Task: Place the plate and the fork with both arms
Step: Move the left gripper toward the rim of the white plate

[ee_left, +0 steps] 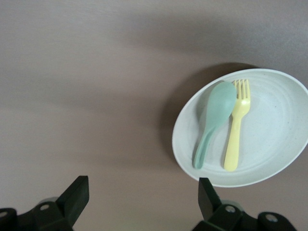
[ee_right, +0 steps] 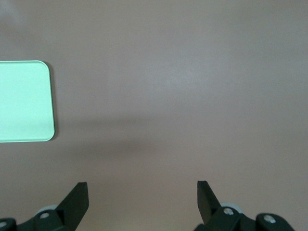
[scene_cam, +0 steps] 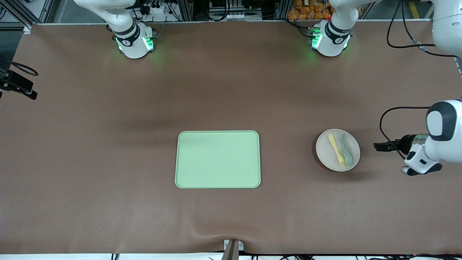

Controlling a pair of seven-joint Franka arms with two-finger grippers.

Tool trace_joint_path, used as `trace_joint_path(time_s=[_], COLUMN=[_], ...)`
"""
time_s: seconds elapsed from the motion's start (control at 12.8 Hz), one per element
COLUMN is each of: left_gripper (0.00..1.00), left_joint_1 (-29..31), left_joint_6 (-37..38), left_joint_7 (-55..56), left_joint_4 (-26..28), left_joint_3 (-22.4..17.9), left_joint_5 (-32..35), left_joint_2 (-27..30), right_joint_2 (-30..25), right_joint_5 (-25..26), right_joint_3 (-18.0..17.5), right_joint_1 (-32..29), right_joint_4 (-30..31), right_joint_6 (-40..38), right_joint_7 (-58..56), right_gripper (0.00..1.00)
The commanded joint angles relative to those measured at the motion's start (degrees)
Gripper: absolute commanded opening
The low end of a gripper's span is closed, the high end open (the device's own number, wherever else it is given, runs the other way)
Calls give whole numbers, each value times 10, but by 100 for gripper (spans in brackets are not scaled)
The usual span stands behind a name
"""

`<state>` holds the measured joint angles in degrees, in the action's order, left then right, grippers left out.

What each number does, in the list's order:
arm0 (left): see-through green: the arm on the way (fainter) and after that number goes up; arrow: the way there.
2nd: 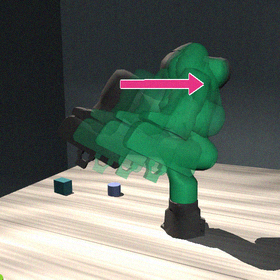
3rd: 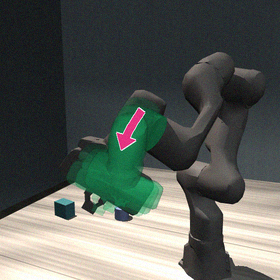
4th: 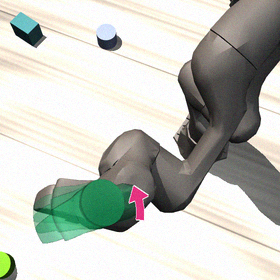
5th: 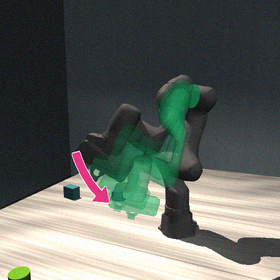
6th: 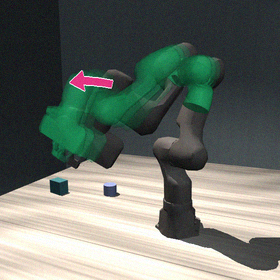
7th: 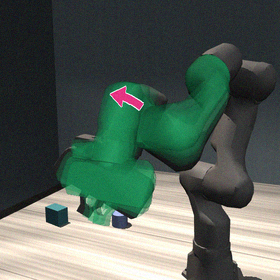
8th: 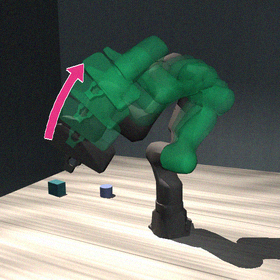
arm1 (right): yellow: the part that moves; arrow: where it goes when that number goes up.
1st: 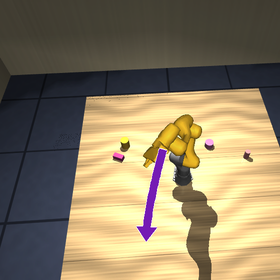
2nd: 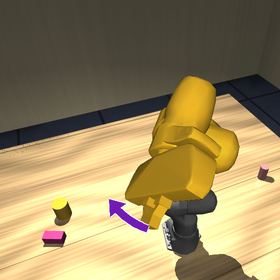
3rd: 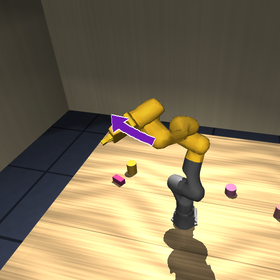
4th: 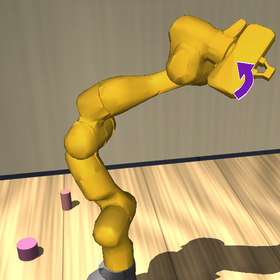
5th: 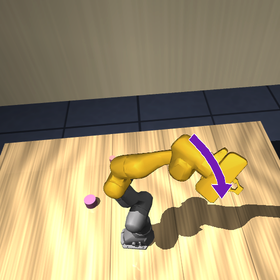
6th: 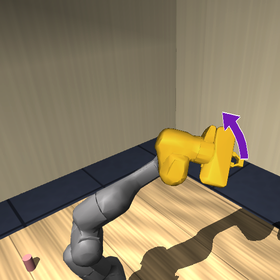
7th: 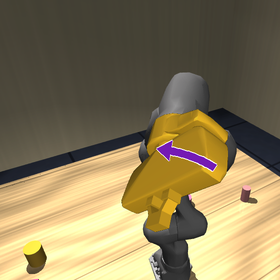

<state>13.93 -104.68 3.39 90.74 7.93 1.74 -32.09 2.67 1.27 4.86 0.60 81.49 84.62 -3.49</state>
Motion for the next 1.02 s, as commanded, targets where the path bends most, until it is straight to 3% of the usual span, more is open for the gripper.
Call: trace_joint_path(time_s=[0.0,0.63,0.94], left_gripper=[100,100,100], left_joint_1=[9,8,10], left_joint_6=[-58,-233,-265], left_joint_7=[-8,-10,-76], left_joint_4=[65,200,198], left_joint_3=[5,6,6], left_joint_5=[-11,-3,-3], left_joint_2=[25,35,19], right_joint_2=[5,7,8], right_joint_5=[-8,-8,-8], right_joint_3=[-10,-10,-10], right_joint_1=[-17,-16,-16], right_joint_4=[-10,-10,-10], right_joint_6=[-7,-7,-7], right_joint_7=[4,3,2], right_gripper=[100,100,100])
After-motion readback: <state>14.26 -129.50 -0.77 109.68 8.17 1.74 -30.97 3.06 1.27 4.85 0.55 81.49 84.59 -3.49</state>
